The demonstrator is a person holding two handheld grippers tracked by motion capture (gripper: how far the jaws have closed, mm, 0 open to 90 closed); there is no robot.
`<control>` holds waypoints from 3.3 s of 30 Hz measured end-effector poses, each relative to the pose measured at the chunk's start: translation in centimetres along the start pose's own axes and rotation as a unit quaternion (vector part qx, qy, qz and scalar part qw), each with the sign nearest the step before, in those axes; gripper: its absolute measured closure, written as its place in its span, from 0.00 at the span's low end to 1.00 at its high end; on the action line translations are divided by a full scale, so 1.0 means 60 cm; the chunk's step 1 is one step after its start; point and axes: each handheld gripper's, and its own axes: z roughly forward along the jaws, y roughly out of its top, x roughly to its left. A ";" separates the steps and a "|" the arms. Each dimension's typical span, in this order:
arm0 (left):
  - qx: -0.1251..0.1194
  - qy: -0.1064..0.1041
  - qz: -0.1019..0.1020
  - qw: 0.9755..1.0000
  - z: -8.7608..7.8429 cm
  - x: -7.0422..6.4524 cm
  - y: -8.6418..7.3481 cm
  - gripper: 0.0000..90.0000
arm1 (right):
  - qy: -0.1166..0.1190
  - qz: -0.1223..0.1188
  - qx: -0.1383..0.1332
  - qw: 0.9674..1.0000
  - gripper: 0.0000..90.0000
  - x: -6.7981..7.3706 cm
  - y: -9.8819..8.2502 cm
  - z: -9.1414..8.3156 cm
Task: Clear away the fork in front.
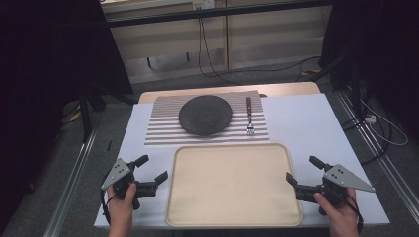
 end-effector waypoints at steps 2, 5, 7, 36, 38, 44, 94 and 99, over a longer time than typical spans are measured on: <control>0.003 -0.001 0.004 1.000 0.000 0.001 0.000 0.03 | -0.002 -0.001 0.001 1.000 0.02 0.000 0.000 0.000; 0.002 -0.002 0.003 1.000 0.001 0.001 0.000 0.03 | -0.004 0.000 0.002 1.000 0.02 -0.003 0.000 0.000; 0.005 -0.003 0.003 1.000 0.001 0.001 0.000 0.03 | -0.004 0.000 0.002 1.000 0.02 -0.004 0.001 0.000; 0.005 -0.016 0.004 1.000 0.006 0.001 -0.001 0.03 | -0.014 -0.030 0.034 0.999 0.03 -0.020 0.055 0.111; 0.009 -0.018 0.005 1.000 0.007 0.002 -0.001 0.03 | -0.014 -0.031 0.035 0.999 0.03 -0.024 0.060 0.120; 0.011 -0.019 0.006 1.000 0.009 0.001 -0.002 0.03 | -0.019 -0.026 0.054 0.998 0.03 -0.037 0.072 0.152; 0.016 -0.014 0.002 1.000 0.012 0.002 -0.003 0.03 | -0.031 0.005 0.123 0.992 0.11 -0.077 0.111 0.368; 0.021 -0.016 0.001 1.000 0.014 0.001 -0.004 0.03 | -0.032 0.004 0.150 0.988 0.29 -0.079 0.105 0.383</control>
